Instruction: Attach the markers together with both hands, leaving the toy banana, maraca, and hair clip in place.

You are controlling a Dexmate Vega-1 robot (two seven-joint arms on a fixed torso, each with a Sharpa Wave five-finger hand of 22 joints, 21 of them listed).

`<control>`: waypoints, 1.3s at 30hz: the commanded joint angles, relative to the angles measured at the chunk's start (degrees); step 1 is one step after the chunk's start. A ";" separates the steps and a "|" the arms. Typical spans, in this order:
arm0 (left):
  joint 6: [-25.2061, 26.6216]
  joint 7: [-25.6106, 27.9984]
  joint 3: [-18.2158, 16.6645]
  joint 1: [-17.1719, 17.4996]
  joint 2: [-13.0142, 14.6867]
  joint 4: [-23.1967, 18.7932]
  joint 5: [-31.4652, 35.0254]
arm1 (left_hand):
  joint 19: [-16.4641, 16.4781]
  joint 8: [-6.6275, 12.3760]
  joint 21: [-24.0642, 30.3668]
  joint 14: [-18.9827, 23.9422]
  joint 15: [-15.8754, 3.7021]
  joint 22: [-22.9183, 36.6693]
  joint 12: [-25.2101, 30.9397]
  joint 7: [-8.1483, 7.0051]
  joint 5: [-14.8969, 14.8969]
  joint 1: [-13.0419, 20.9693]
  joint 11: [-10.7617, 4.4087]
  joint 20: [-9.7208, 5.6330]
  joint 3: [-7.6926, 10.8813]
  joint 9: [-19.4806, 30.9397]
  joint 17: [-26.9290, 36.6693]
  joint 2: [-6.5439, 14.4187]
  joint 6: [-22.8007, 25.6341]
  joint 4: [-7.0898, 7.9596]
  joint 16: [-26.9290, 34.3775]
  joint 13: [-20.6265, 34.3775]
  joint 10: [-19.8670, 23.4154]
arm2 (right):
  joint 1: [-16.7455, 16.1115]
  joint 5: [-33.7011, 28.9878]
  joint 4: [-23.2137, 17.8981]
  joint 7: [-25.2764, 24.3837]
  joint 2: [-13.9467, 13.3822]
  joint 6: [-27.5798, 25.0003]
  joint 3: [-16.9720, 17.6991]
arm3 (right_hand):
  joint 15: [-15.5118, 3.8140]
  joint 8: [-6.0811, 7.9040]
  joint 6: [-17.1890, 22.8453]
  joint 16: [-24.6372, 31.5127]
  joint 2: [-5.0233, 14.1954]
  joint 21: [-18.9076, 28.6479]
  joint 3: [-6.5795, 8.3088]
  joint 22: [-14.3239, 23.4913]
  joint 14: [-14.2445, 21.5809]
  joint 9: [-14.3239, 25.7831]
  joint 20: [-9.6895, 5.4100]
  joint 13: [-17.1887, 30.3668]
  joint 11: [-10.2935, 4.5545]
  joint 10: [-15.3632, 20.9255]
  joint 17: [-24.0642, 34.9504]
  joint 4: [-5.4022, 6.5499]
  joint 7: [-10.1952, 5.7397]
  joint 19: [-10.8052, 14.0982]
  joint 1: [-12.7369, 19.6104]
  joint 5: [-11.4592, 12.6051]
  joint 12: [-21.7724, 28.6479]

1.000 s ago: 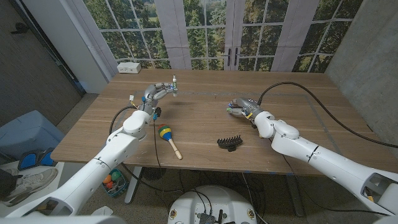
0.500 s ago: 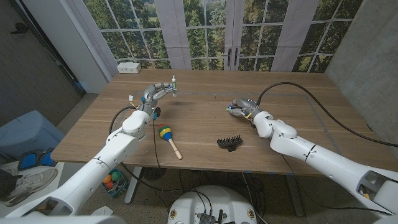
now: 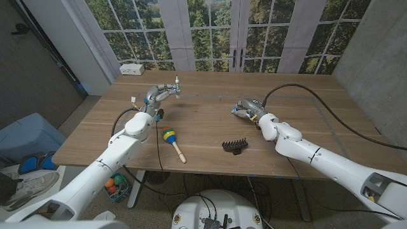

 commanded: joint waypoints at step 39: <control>0.11 0.84 1.96 -2.26 -0.66 1.60 3.30 | -0.14 0.45 0.73 0.63 -8.18 0.15 0.17 -5.17 0.48 1.57 -8.34 0.16 0.04 9.59 0.74 2.71 4.59 0.43 -0.21 20.94 8.92 | -3.66 -7.18 -1.77 -15.38 -2.20 8.78 4.39 | -9.86 2.51 7.43 3.21 0.64 1.85 -1.94 0.55 2.45 2.06 -2.59 0.72 -2.76 3.83 2.29 0.23 2.07 2.95 4.44 -0.26 1.05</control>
